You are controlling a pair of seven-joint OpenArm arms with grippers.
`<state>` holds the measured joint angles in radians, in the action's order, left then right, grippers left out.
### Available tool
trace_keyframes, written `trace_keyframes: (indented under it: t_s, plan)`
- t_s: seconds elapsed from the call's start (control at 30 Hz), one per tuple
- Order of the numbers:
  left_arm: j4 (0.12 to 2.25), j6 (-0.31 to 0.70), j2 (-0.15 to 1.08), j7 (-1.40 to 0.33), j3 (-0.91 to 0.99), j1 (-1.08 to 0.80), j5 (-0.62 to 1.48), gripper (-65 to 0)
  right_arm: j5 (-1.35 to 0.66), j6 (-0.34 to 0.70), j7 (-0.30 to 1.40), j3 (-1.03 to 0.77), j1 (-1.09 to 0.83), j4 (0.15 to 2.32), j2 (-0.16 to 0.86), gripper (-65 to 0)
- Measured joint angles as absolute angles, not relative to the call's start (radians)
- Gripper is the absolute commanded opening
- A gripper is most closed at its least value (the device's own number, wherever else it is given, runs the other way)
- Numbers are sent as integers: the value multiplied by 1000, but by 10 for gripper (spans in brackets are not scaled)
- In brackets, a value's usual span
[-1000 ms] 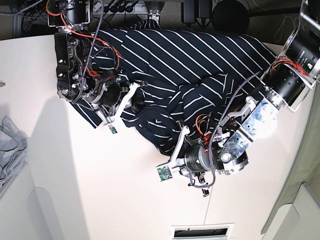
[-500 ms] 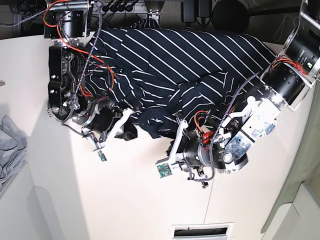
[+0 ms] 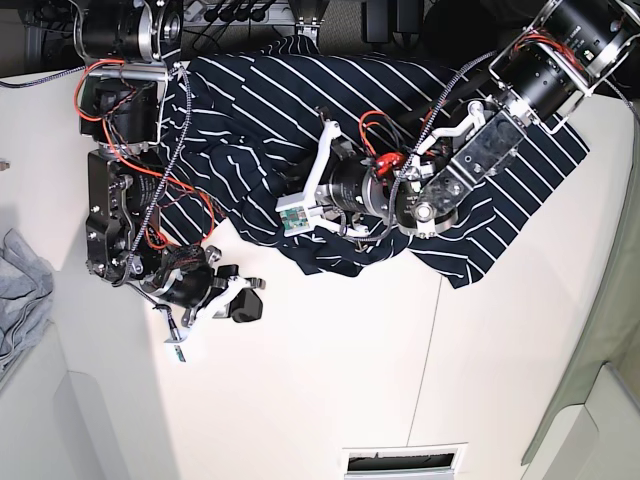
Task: Layout the t-shirt on the table in an organized manner, then fold the t-shirt properly
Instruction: 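Bring both grippers together over the shirt and grasp the fabric, then lift and rotate the shirt with both grippers, laying it lengthwise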
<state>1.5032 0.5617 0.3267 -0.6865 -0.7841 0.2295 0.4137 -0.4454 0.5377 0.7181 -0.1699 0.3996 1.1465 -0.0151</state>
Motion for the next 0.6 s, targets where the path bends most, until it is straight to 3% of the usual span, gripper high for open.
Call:
trace_keyframes:
  t_s: [0.23, 0.6]
  plan:
    - [1503, 561, 288, -683, -784, 146, 387, -591, -476, 554, 759, -108, 405, 1111, -86, -650]
    - [1503, 559, 316, -698, -784, 126, 357, -591, -292, 557, 694, 20, 402, 888, -67, -650]
